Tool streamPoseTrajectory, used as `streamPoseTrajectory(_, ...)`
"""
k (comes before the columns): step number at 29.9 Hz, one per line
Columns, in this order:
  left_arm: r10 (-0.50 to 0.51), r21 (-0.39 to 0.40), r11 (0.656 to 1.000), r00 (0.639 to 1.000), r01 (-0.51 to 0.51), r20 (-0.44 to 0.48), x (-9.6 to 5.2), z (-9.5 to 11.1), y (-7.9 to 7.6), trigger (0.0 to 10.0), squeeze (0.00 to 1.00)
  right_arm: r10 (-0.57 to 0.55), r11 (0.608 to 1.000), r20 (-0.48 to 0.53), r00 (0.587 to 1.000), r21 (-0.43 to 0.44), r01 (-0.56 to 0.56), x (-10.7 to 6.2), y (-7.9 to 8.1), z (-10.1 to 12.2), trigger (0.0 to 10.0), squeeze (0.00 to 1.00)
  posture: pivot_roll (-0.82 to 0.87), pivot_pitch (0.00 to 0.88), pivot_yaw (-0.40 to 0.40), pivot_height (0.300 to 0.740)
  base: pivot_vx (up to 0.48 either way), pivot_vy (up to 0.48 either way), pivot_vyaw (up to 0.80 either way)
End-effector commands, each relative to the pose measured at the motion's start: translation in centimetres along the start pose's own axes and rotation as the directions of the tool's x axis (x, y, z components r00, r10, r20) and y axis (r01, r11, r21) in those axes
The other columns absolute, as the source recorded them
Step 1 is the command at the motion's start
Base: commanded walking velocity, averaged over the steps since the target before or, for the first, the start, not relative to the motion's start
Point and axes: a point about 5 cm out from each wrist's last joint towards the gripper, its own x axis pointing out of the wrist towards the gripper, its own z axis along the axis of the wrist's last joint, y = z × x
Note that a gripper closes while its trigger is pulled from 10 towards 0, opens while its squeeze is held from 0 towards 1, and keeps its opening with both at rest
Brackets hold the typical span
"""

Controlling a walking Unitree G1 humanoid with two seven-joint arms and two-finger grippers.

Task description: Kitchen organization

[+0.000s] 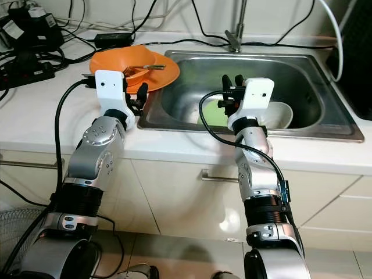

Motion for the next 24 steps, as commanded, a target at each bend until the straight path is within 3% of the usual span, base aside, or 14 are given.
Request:
streamPoseTrajectory(1, -0.01, 0.003, 1.0, 1.0, 0.01, 0.005, 0.09, 0.16, -0.09, 10.0, 0.0, 0.003, 1.0, 0.018, 1.0, 0.001, -0.003, 0.15, 0.02, 0.5, 10.0, 0.0, 0.07, 0.078, 0.047, 0.74, 0.0, 0.0, 0.0)
streamPoseTrajectory(24, -0.005, 0.004, 1.0, 1.0, 0.004, 0.011, -0.04, 0.15, 0.02, 10.0, 0.0, 0.024, 1.0, 0.013, 1.0, -0.002, -0.024, 0.16, 0.38, 0.36, 10.0, 0.0, 0.07, 0.061, 0.042, 0.74, 0.0, 0.0, 0.0)
